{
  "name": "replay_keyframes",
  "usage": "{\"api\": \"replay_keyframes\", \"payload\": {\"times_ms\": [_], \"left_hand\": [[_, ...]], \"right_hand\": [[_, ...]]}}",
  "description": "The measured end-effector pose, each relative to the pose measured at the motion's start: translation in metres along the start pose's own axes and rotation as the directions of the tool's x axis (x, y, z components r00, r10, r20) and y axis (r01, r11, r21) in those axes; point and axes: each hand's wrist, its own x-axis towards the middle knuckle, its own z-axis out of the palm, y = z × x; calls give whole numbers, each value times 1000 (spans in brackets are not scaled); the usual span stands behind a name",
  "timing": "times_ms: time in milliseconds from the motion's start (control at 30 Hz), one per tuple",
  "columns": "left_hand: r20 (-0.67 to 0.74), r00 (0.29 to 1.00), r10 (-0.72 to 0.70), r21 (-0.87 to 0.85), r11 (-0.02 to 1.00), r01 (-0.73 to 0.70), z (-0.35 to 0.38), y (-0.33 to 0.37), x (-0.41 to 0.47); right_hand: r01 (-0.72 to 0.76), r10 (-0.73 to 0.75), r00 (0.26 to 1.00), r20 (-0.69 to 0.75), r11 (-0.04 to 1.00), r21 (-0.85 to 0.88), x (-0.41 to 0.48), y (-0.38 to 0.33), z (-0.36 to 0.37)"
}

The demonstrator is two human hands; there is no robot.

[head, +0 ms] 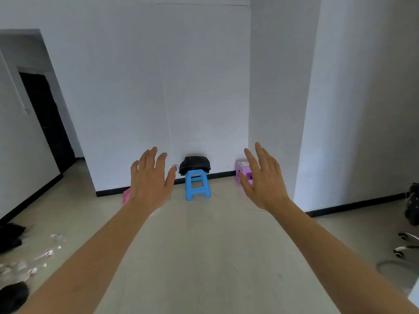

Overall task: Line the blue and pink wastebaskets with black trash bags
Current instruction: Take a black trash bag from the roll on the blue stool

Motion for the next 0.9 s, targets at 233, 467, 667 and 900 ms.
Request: {"api": "replay_keyframes", "payload": {"times_ms": [233,467,667,900], "left_hand": [[51,998,-22,-29,999,24,126,-79,83],[114,993,-9,-30,999,13,239,-135,205],[113,993,43,-27,999,-40,353,-154,290],[251,966,57,82,993,-79,522,-195,424]], "right_hand": [[-23,21,996,86,999,28,98,0,146],[-36,38,980,197,999,-13,209,26,261],[-35,37,983,182,999,-15,296,73,367],[-54,49,966,254,998,14,417,132,531]]}}
